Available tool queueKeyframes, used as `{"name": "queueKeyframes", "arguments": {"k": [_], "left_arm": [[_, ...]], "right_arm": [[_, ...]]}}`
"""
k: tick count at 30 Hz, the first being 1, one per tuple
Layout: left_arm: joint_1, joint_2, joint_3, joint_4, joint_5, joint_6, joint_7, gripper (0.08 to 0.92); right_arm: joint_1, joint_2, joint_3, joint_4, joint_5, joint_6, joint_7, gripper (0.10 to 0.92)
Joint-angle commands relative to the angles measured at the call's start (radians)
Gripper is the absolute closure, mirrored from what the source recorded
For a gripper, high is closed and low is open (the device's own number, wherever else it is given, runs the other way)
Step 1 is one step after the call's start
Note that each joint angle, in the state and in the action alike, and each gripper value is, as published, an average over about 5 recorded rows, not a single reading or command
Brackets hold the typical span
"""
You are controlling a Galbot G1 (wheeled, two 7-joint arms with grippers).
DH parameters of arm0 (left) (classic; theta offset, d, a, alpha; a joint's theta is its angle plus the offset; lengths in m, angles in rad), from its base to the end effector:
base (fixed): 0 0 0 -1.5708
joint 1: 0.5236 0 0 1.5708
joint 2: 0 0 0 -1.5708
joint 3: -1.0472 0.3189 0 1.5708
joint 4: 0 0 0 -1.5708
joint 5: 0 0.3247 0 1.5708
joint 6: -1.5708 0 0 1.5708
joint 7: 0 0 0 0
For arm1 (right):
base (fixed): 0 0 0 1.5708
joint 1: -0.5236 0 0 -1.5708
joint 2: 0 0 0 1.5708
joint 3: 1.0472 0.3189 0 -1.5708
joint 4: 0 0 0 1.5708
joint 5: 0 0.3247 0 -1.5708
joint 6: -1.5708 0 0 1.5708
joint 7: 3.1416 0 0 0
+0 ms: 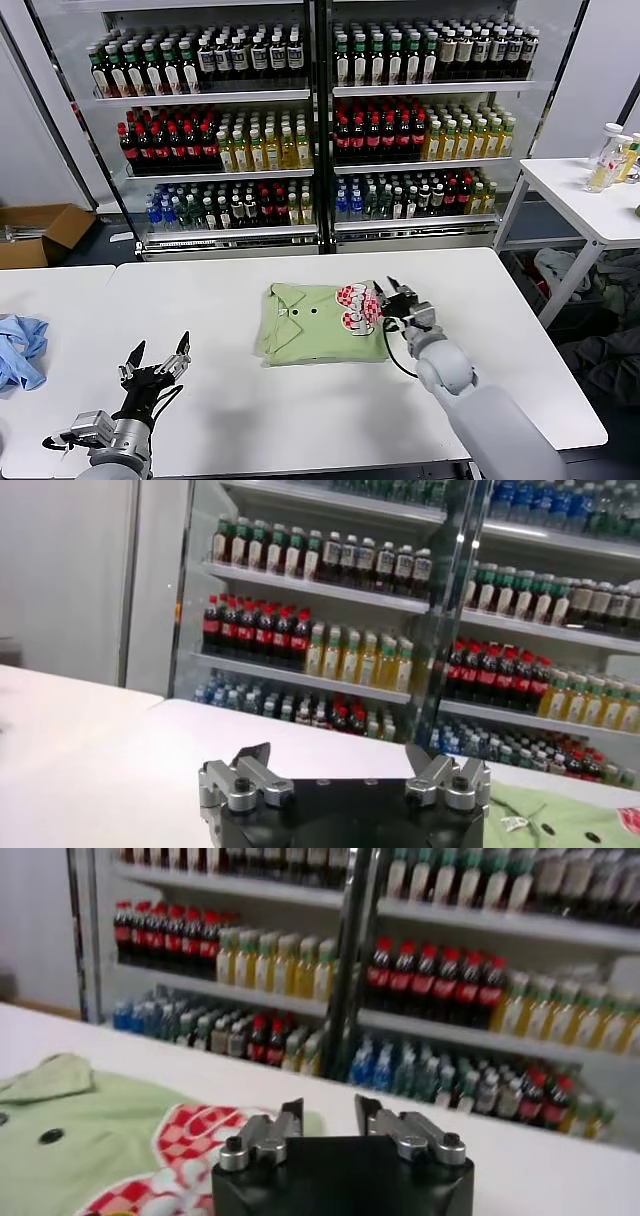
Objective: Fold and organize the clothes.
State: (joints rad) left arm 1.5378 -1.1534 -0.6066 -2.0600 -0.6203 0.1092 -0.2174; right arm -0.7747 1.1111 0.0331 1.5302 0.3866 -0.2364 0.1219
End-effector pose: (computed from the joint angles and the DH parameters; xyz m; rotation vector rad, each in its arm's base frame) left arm 0.1848 0.0891 -0.2602 0.1231 -2.9730 0.2848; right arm 0.3740 -0.0104 -0.2749 0.4055 -2.9101 0.2926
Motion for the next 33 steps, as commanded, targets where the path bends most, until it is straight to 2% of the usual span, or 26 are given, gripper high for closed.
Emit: {"name": "queueKeyframes", "arguments": {"k": [1,14,17,33], "left_arm": [[0.013,0.005,0.003,-0.027,0.007,0.017,0.005,0.177],[0.035,0.011,0.011,-0.090,0.028,0.028,0.035,0.177],[0.041,0.009,0.013,-0.104,0.034,0.029,0.040,0.177],[0.070,-0.009,0.013,-0.144,0.105,0.011,0.068,0.177]], "right_arm": [[-0.287,-0.105,0.208,0.245,-0.111,0.228,0.007,0.585],[-0.655,-0.083,0.428,0.509,-0.085,0.204,-0.001,0.231],[-0.712,-0.073,0.464,0.547,-0.076,0.177,0.000,0.206],[-0.780,-0.060,0.488,0.625,-0.089,0.156,0.074,0.203]]}}
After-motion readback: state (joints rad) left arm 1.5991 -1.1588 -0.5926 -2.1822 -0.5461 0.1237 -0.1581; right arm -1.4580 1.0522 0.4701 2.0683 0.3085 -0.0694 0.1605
